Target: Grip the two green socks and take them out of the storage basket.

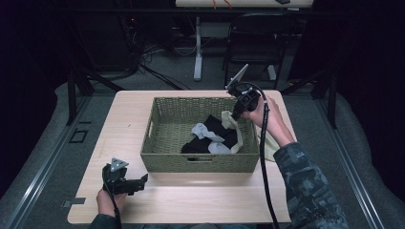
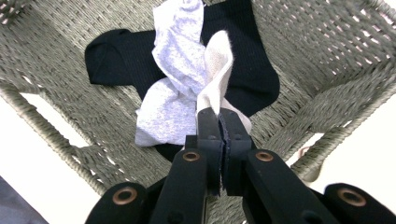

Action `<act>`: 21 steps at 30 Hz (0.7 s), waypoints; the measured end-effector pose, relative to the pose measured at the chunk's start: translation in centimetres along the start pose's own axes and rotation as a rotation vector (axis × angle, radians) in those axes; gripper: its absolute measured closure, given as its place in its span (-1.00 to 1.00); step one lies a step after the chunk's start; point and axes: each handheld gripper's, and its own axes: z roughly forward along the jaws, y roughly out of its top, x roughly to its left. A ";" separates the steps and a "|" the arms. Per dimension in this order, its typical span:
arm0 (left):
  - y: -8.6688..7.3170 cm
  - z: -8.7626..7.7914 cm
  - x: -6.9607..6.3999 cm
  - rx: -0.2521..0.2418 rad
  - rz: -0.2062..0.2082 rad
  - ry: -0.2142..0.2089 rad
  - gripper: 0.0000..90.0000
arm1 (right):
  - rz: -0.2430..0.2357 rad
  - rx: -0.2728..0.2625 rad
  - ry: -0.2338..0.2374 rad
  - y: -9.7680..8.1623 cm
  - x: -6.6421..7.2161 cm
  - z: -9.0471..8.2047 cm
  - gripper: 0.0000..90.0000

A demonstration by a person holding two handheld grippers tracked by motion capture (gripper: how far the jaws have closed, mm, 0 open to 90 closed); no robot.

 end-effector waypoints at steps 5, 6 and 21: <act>0.0 0.0 0.0 0.003 0.004 -0.002 -1.00 | -0.005 -0.025 0.001 0.4 0.1 -1.1 0.98; 0.0 0.0 0.0 0.002 0.004 -0.001 -1.00 | -0.007 -0.021 0.000 0.4 0.1 -1.3 0.98; 0.0 0.0 -0.1 0.001 0.005 -0.006 -1.00 | -0.015 -0.049 -0.012 1.3 0.3 -4.7 0.98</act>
